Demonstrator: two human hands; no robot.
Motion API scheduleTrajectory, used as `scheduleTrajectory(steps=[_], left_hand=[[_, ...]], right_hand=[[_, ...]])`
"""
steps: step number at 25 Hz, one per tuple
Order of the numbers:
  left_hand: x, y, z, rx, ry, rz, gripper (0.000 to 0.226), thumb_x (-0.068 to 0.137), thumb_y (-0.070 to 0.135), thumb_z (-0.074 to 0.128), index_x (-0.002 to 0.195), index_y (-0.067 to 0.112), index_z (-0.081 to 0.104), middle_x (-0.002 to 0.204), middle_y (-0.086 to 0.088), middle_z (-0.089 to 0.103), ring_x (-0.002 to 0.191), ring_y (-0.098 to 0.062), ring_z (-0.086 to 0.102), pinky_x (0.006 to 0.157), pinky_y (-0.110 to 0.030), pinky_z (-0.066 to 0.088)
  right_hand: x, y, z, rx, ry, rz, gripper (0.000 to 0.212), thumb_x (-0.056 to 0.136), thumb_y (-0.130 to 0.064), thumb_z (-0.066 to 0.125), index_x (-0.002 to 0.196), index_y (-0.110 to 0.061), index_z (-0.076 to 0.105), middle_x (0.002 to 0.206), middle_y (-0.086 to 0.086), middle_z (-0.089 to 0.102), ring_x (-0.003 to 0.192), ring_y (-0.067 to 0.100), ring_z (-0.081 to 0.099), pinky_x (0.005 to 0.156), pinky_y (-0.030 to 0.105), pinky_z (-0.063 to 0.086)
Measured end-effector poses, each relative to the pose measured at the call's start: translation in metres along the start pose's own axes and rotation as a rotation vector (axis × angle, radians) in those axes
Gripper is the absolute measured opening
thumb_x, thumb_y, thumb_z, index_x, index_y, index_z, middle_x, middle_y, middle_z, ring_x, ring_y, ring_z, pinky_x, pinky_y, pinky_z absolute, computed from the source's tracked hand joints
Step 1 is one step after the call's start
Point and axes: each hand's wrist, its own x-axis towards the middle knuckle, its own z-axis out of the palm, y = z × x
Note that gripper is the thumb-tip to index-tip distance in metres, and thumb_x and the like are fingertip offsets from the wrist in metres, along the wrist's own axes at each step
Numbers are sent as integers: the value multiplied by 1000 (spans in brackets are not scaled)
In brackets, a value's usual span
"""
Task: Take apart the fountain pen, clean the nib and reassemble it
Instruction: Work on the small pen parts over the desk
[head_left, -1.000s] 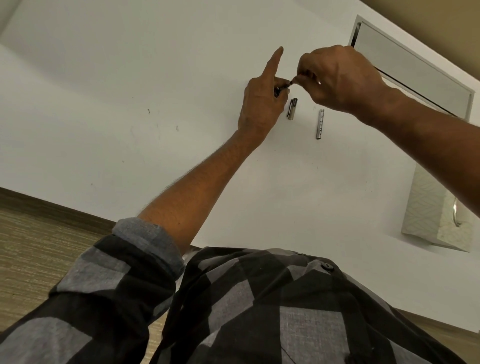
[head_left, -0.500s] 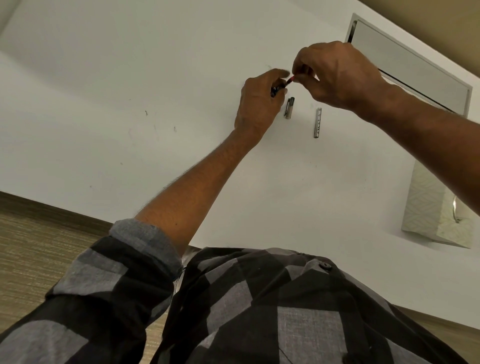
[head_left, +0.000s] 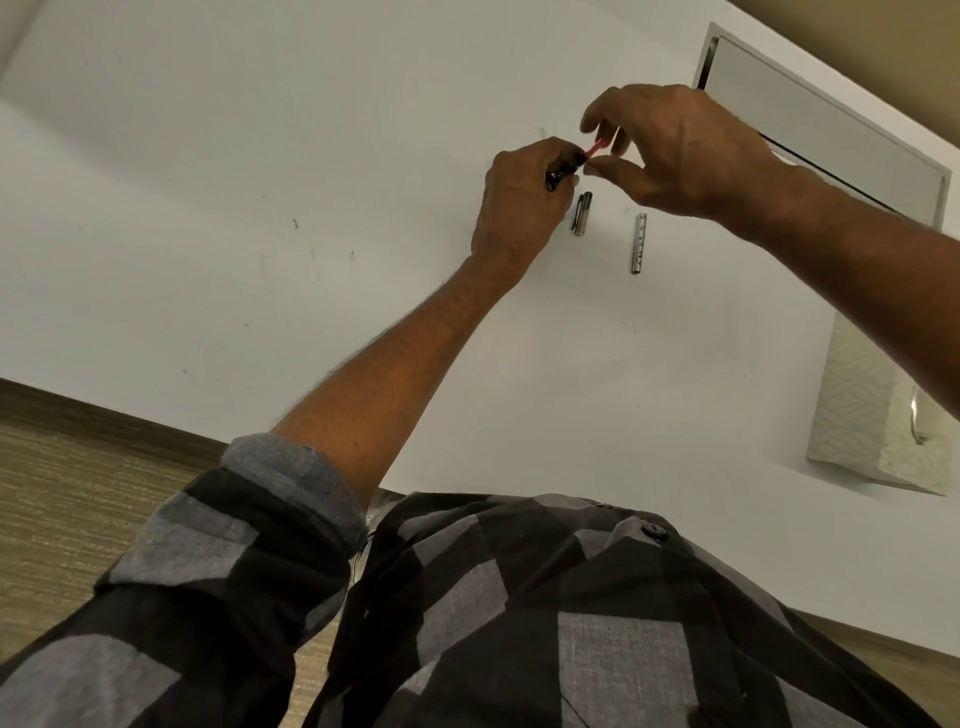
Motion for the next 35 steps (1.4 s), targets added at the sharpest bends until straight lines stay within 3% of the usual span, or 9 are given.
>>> scheduleTrajectory(steps=[2, 6, 12, 17, 21, 25, 29, 32, 35], left_hand=[[1, -1, 1, 18, -5, 4, 20, 89, 14, 72, 108, 9, 77, 99, -4, 79, 90, -16, 74, 91, -25, 56], [2, -1, 2, 54, 19, 15, 18, 88, 13, 70, 105, 13, 78, 95, 0, 80, 85, -13, 73, 82, -13, 49], [2, -2, 3, 44, 22, 15, 19, 88, 14, 70, 105, 12, 78, 94, 0, 79, 85, -14, 73, 83, -18, 53], [-3, -2, 0, -172, -37, -38, 48, 86, 10, 73, 132, 11, 64, 118, -10, 74, 110, -14, 70, 91, -29, 59], [-11, -3, -6, -200, 2, -35, 49, 88, 9, 69, 137, 10, 61, 129, -7, 69, 122, -14, 64, 96, -14, 51], [-35, 0, -7, -255, 136, -82, 43, 90, 8, 66, 133, 7, 62, 127, -6, 69, 120, -15, 64, 104, -35, 52], [-77, 24, 9, -552, 257, -382, 44, 87, 2, 73, 129, 2, 59, 123, -7, 68, 114, -20, 65, 101, -28, 52], [-108, 34, 29, -716, 137, -693, 38, 92, 17, 69, 129, 8, 62, 114, -5, 70, 102, -17, 68, 98, -32, 54], [-114, 41, 29, -750, 16, -712, 36, 97, 27, 64, 127, 8, 65, 105, -2, 73, 104, -20, 71, 98, -38, 56]], right_hand=[[0, 0, -1, -25, -7, -28, 20, 103, -24, 59, 116, -10, 64, 105, 14, 71, 90, 34, 69, 78, 49, 59], [3, -2, 2, -64, 29, 103, 24, 104, -30, 56, 108, -8, 66, 98, 16, 72, 86, 38, 67, 73, 49, 57], [6, 0, 6, -48, 32, 142, 24, 103, -30, 57, 105, -8, 65, 95, 16, 70, 83, 38, 65, 69, 48, 54], [-6, 6, 2, 30, 107, 124, 21, 101, -27, 60, 105, -8, 68, 96, 13, 75, 87, 34, 69, 75, 47, 57], [-23, 6, 1, 119, 190, 176, 22, 100, -28, 61, 103, -10, 71, 94, 10, 77, 86, 28, 72, 78, 45, 59], [-40, 6, 6, 248, 288, 324, 24, 97, -32, 65, 103, -11, 74, 92, 7, 77, 77, 16, 68, 76, 34, 59], [-62, 0, 36, 664, 461, 685, 24, 94, -33, 69, 94, -10, 75, 77, 0, 75, 62, 3, 69, 70, 20, 56], [-81, -17, 68, 1356, 565, 1019, 19, 98, -26, 69, 87, -11, 73, 73, -1, 74, 59, 4, 68, 66, 24, 57], [-103, -42, 90, 1875, 557, 1151, 18, 101, -25, 66, 89, -14, 72, 73, -5, 73, 62, 5, 68, 69, 23, 56]])
